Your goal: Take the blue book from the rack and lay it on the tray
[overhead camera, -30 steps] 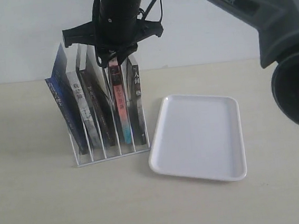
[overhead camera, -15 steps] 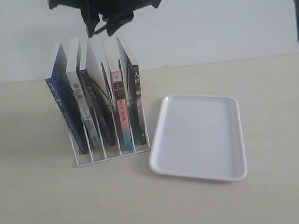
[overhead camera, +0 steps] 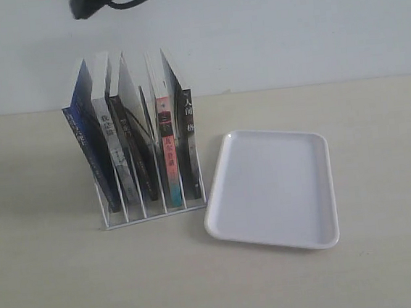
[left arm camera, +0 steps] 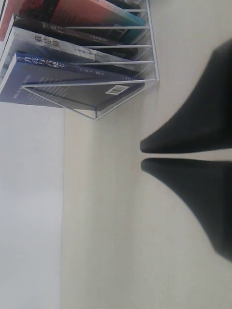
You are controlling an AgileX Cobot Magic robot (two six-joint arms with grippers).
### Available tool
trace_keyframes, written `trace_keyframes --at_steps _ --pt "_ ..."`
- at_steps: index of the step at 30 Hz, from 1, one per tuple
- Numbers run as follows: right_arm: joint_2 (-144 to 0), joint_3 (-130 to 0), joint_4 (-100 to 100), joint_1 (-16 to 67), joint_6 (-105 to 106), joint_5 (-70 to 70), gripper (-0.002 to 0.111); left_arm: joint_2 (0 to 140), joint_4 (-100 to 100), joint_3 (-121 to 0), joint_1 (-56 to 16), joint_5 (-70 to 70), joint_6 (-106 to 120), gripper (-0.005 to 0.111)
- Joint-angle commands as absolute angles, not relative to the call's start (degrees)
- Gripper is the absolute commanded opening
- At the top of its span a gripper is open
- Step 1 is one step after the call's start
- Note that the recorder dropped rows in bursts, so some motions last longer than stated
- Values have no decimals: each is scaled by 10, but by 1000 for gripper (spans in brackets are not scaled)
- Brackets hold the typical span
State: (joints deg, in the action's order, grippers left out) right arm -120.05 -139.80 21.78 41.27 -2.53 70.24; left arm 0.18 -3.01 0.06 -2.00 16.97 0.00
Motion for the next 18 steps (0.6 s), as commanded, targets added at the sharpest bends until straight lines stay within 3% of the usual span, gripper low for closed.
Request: trace_keyframes --at_steps 1,5,9,11,18 --pt "-1201 -1400 418 453 87 683 0 0 -32 0 -19 167 0 4" --pt "-1201 -1400 270 536 58 523 0 0 -32 0 -19 167 0 4" --pt "-1208 -1400 -242 632 -221 519 0 0 -32 0 -19 167 0 4" --pt "-1217 -1401 -384 657 -296 557 0 0 -32 0 -19 167 0 4" --pt "-1247 -1401 -324 610 -303 636 0 0 -32 0 -19 167 0 4"
